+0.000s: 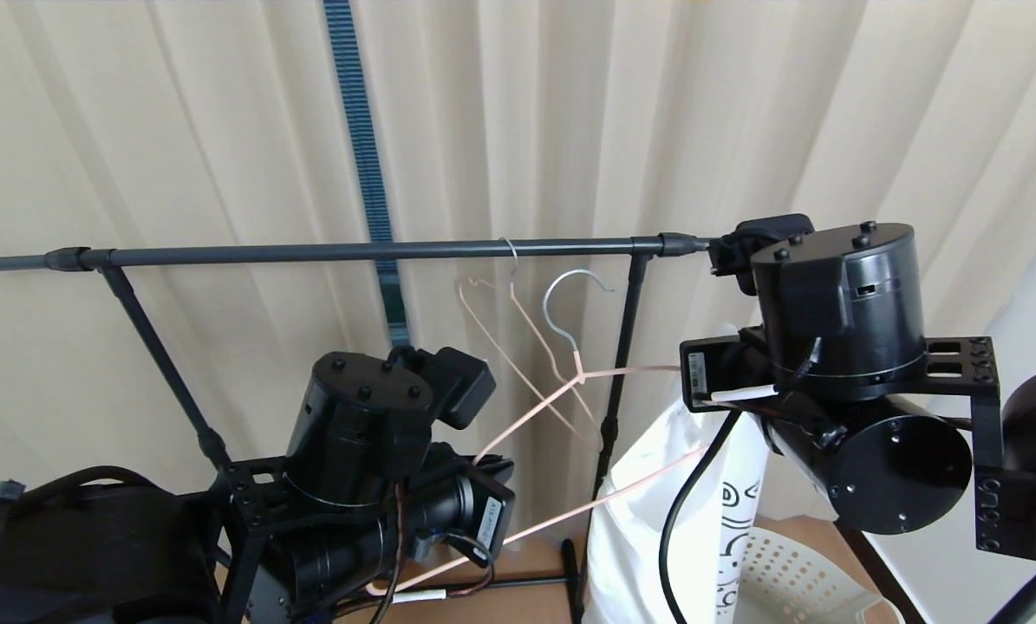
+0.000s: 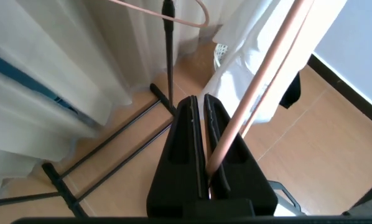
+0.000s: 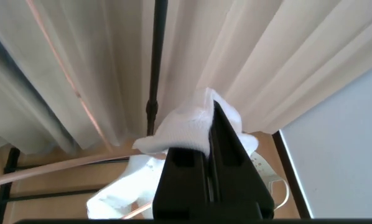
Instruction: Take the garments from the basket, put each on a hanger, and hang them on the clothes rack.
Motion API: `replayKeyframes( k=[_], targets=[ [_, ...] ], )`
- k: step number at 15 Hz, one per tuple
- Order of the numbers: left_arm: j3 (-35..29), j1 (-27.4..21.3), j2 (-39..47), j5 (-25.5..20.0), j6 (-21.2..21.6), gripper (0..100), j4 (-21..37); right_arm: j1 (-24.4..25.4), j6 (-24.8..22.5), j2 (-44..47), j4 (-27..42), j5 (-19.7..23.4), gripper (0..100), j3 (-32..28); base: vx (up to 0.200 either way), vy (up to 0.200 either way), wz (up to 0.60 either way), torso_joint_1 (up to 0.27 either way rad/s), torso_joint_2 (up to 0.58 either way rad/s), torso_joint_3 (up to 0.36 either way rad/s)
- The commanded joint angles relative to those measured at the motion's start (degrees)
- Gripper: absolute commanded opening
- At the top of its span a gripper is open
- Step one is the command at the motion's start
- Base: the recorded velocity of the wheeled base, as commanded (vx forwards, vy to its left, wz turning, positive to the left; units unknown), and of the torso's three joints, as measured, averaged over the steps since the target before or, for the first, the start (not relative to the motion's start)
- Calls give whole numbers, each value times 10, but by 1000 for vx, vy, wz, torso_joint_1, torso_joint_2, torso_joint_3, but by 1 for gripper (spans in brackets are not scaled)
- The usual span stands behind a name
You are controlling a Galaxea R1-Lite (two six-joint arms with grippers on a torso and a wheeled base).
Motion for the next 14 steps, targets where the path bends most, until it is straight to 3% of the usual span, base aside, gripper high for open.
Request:
replayKeyframes(
  k=[1, 5, 8, 14],
  targets=[
    [0, 12, -1, 23, -3, 0, 0, -28, -1, -3, 0, -2, 0, -4, 0, 0, 0, 0, 0, 0],
    [-7, 27, -4, 81, -3, 0, -1, -47, -7, -17, 10, -7, 0, -6, 0, 0, 0, 0, 0, 0],
    [-19, 27, -1, 119, -6, 0, -6, -44, -52, -18, 19, -55, 0, -7, 0, 0, 0, 0, 0, 0],
    [-38, 26, 12, 133, -16, 0, -12, 37, -58, -15, 55, -53, 0, -6, 0, 0, 0, 0, 0, 0]
  ],
)
